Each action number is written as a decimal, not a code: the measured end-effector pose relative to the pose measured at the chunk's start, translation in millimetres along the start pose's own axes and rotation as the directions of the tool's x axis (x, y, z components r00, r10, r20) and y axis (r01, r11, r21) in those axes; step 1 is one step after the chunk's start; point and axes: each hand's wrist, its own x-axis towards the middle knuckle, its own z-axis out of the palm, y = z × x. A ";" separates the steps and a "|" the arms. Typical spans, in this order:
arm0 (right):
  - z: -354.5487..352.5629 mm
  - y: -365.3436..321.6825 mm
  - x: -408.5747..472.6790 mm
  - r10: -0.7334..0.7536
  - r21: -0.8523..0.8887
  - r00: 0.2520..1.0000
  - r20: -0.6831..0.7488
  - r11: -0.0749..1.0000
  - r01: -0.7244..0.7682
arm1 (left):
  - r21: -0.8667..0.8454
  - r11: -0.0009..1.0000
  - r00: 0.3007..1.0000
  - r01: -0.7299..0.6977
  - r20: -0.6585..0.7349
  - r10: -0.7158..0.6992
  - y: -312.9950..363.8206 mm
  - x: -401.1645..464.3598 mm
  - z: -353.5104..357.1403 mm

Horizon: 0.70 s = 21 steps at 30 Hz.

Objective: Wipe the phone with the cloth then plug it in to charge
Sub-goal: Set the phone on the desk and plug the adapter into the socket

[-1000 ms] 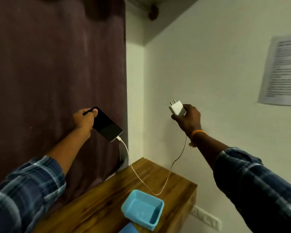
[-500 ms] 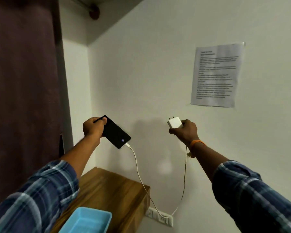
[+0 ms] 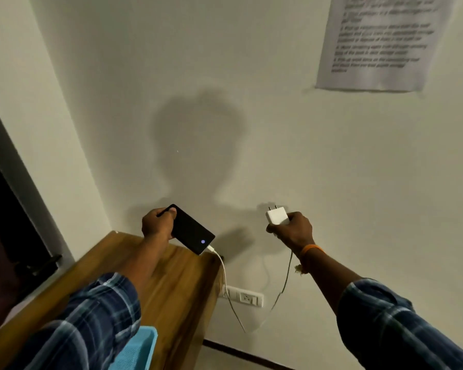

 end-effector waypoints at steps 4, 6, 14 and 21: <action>45.8 38.0 14.5 0.097 -0.039 0.995 0.013 0.995 -0.097 | 0.070 0.994 0.997 0.082 -0.002 -0.082 -56.0 38.7 17.5; 62.2 52.6 17.5 0.139 -0.058 0.990 0.018 0.989 -0.138 | 0.085 0.989 0.992 0.123 -0.030 -0.121 -78.7 53.2 23.0; 106.6 113.2 28.5 0.259 -0.133 0.963 0.079 0.960 -0.248 | 0.072 0.935 0.928 0.347 -0.173 -0.331 -160.4 98.6 42.4; 137.1 158.7 30.8 0.312 -0.155 0.942 0.122 0.944 -0.292 | 0.034 0.924 0.900 0.380 -0.244 -0.361 -201.6 119.6 54.1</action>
